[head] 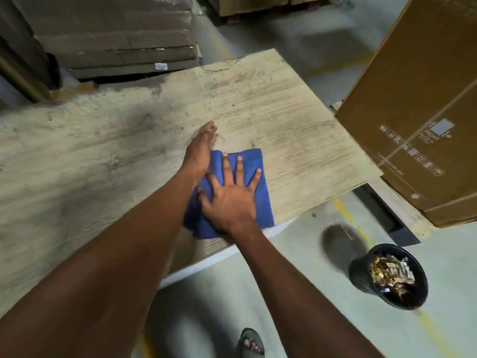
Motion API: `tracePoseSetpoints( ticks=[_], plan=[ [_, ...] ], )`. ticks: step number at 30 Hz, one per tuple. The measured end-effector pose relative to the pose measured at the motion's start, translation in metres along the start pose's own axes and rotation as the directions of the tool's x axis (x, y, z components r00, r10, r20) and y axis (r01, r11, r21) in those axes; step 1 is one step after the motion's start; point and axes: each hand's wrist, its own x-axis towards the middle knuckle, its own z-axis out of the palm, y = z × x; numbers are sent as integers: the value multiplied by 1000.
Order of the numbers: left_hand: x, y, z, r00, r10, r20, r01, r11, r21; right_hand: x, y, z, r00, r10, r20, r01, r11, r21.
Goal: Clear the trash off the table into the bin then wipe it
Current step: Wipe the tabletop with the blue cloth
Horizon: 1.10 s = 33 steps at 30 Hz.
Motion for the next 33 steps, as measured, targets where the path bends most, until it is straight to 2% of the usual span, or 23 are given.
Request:
tracePoseSetpoints(
  ticks=[2,3,5,6,7,9,10,11,12,13,15,17,20,25,27,30,33],
  plan=[
    [-11,9,-9,999,-53,-12,53,999,11,-20,-37,6,999,-17,42,16,1000,10],
    [-21,11,-14,999,-22,-35,26,994,110,-26,-48,8,997,-29,70,28,1000,4],
    [-43,8,-22,978,141,-154,-72,920,385,-27,-57,10,995,-72,75,66,995,78],
    [-53,2,-26,945,255,-204,-124,858,498,-26,-55,9,995,-92,39,83,977,197],
    [-65,-1,-29,906,361,-220,-173,791,587,-27,-52,5,995,-93,-31,98,926,365],
    [-82,-5,-31,840,493,-227,-249,721,646,-30,-37,-7,967,40,-251,151,703,696],
    [-90,-11,-32,836,507,-212,-266,712,650,-29,-24,-12,931,158,-328,167,615,770],
    [-95,-20,-32,854,488,-183,-264,707,656,-26,-8,-15,898,243,-366,157,601,784],
    [-103,-31,-31,881,456,-124,-255,680,688,-20,8,-17,883,273,-383,127,645,753],
    [-109,-44,-30,905,424,-33,-259,610,749,-11,23,-19,889,256,-380,91,714,694],
    [-119,-67,-27,923,360,135,-272,362,892,8,44,-16,944,119,-307,51,869,492],
    [-121,-80,-26,935,311,171,-240,201,950,22,56,-14,978,-16,-209,68,968,243],
    [-109,-77,-35,940,297,165,-219,157,963,30,60,-15,986,-85,-147,98,992,82],
    [-51,-52,-75,983,181,-17,-21,207,978,29,55,-12,987,-61,-145,66,997,30],
    [-38,-46,-75,987,154,-44,12,206,978,30,54,-12,989,-58,-138,61,998,20],
    [-61,-51,-63,982,188,25,-59,176,983,30,52,-15,990,-48,-132,50,999,10],
    [-122,-73,-53,956,236,171,-202,112,973,30,54,-17,995,-51,-90,52,999,10]
  ],
)
